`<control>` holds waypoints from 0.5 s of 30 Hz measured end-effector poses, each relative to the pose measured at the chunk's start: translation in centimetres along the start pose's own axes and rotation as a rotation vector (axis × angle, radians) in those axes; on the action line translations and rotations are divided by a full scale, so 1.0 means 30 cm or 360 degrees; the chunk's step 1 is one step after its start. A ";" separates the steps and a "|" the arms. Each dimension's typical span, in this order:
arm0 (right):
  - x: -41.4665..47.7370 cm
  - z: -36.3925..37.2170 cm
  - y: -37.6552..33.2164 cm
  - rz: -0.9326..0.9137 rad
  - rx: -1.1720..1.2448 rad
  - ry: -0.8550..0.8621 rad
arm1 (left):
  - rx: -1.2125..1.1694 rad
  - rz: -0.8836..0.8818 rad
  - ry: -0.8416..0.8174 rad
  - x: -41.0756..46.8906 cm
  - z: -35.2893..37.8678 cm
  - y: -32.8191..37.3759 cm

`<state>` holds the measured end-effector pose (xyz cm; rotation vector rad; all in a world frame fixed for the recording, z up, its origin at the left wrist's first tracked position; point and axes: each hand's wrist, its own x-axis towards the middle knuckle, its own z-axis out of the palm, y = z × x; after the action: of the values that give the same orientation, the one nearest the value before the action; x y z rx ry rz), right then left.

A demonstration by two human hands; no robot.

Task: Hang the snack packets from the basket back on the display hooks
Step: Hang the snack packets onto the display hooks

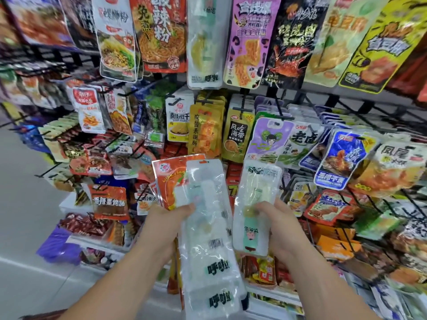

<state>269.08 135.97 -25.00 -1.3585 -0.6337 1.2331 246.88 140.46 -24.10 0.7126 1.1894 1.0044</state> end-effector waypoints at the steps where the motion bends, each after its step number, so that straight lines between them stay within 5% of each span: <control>1: -0.003 -0.004 -0.018 -0.0023 0.0000 -0.0003 | -0.0016 0.0002 0.0016 -0.006 0.001 0.003; 15: -0.024 0.015 -0.195 -0.0319 -0.0135 -0.0057 | -0.0008 0.0219 0.0156 -0.057 0.007 0.098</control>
<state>270.09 136.74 -19.24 -1.3103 -0.8351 1.0813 246.26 140.12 -20.78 0.7560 1.2348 1.1680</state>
